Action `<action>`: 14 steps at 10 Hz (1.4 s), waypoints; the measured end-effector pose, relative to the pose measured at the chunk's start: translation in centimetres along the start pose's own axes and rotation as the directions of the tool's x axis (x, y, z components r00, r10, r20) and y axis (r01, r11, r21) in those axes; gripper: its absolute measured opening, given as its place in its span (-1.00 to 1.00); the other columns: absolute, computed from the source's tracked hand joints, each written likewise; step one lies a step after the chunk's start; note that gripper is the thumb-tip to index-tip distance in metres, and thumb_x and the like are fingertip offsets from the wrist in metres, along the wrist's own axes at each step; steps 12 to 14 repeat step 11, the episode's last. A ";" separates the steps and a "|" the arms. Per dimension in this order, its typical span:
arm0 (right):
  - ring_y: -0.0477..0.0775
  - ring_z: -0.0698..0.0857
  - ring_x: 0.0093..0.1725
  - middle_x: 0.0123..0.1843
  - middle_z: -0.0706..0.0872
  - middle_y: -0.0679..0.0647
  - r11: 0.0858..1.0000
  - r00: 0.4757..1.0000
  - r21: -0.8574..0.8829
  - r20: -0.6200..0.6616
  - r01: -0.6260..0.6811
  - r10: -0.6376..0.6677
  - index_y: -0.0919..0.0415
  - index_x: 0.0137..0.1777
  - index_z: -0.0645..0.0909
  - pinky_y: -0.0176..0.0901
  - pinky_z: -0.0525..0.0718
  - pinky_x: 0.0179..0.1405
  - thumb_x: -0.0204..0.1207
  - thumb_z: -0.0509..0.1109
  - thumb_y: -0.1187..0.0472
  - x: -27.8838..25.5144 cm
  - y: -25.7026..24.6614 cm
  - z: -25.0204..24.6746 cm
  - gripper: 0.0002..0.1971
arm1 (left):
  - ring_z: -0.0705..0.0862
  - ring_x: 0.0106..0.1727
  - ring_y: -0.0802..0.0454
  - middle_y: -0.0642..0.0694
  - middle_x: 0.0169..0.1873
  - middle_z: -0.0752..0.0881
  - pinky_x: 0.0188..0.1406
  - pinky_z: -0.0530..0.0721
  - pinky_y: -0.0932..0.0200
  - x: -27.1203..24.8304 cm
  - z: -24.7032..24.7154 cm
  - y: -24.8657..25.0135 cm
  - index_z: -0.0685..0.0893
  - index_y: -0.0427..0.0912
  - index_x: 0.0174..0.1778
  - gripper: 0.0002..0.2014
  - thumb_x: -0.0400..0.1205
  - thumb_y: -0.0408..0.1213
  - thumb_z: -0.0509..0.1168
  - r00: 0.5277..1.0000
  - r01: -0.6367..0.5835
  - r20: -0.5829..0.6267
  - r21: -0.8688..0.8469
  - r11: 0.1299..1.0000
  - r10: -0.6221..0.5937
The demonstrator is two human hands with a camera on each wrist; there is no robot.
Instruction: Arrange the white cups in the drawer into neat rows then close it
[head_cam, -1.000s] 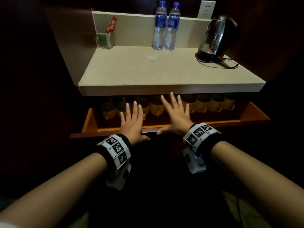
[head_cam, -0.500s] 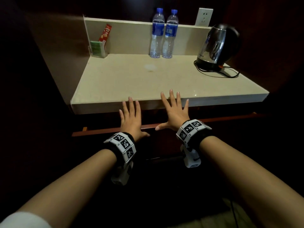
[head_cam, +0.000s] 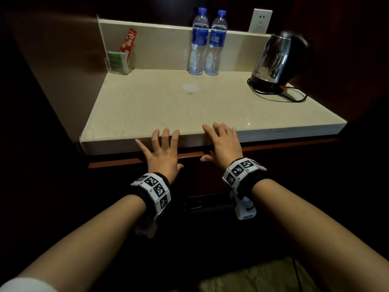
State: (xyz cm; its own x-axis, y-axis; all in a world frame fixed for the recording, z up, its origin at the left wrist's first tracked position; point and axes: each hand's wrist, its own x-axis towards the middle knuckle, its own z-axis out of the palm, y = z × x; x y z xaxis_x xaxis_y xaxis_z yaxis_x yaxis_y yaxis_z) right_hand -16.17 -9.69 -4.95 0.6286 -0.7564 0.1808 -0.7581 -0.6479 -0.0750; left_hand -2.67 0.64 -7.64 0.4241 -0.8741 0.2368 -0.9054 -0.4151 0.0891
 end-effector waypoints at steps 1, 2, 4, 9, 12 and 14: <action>0.20 0.21 0.58 0.56 0.28 0.10 1.000 0.999 -0.027 -0.030 0.015 -0.016 -0.04 0.63 0.13 0.20 0.01 0.63 0.31 0.54 -0.11 0.2 0.1 -0.1 -0.07 | -0.16 0.46 -0.14 -0.08 0.41 -0.07 0.33 -0.21 -0.68 0.6 0.5 0.2 -0.18 0.04 0.42 0.00 0.37 0.00 0.50 0.999 0.007 -0.043 -0.026 1.000 -0.008; 0.20 0.28 0.51 0.49 0.35 0.09 1.000 0.998 -0.023 -0.055 0.003 -0.004 -0.02 0.59 0.21 0.20 0.03 0.62 0.31 0.55 -0.08 0.4 -0.2 0.0 -0.13 | -0.10 0.42 -0.15 -0.09 0.35 -0.04 0.28 -0.17 -0.73 0.9 0.7 0.3 -0.11 0.03 0.38 -0.04 0.34 -0.07 0.53 0.997 0.008 -0.079 -0.018 1.000 -0.010; 0.24 0.37 0.39 0.39 0.42 0.11 0.997 0.996 -0.077 -0.088 -0.014 0.007 0.04 0.49 0.32 0.22 0.12 0.59 0.30 0.54 -0.09 1.0 -0.5 0.5 -0.23 | 0.16 0.30 -0.18 -0.14 0.22 0.18 0.13 0.06 -0.81 1.4 1.2 0.7 0.17 -0.06 0.30 -0.01 0.07 -0.10 0.65 0.981 0.055 -0.191 0.053 0.997 -0.044; 0.25 0.39 0.37 0.39 0.40 0.13 0.993 0.998 -0.110 0.045 0.040 -0.035 0.03 0.48 0.28 0.15 0.29 0.48 0.30 0.55 -0.13 1.2 0.0 -1.1 -0.21 | 0.15 0.49 -0.20 -0.15 0.42 0.20 0.30 0.01 -0.74 1.1 -2.0 0.9 0.22 -0.07 0.46 -0.23 0.41 -0.16 0.50 0.998 0.040 0.044 -0.015 0.999 -0.039; 0.32 0.42 0.44 0.47 0.39 0.21 0.999 0.964 -0.032 0.265 0.024 -0.014 0.08 0.58 0.21 0.17 0.40 0.45 0.45 0.43 -0.14 0.7 -0.6 -4.2 -0.23 | 0.30 0.49 -0.22 -0.18 0.41 0.31 0.47 0.28 -0.39 1.5 -6.3 -0.2 0.32 -0.13 0.46 -0.26 0.43 -0.04 0.49 0.972 0.108 0.232 -0.250 0.962 -0.049; 0.32 0.42 0.44 0.47 0.39 0.21 0.999 0.964 -0.032 0.265 0.024 -0.014 0.08 0.58 0.21 0.17 0.40 0.45 0.45 0.43 -0.14 0.7 -0.6 -4.2 -0.23 | 0.30 0.49 -0.22 -0.18 0.41 0.31 0.47 0.28 -0.39 1.5 -6.3 -0.2 0.32 -0.13 0.46 -0.26 0.43 -0.04 0.49 0.972 0.108 0.232 -0.250 0.962 -0.049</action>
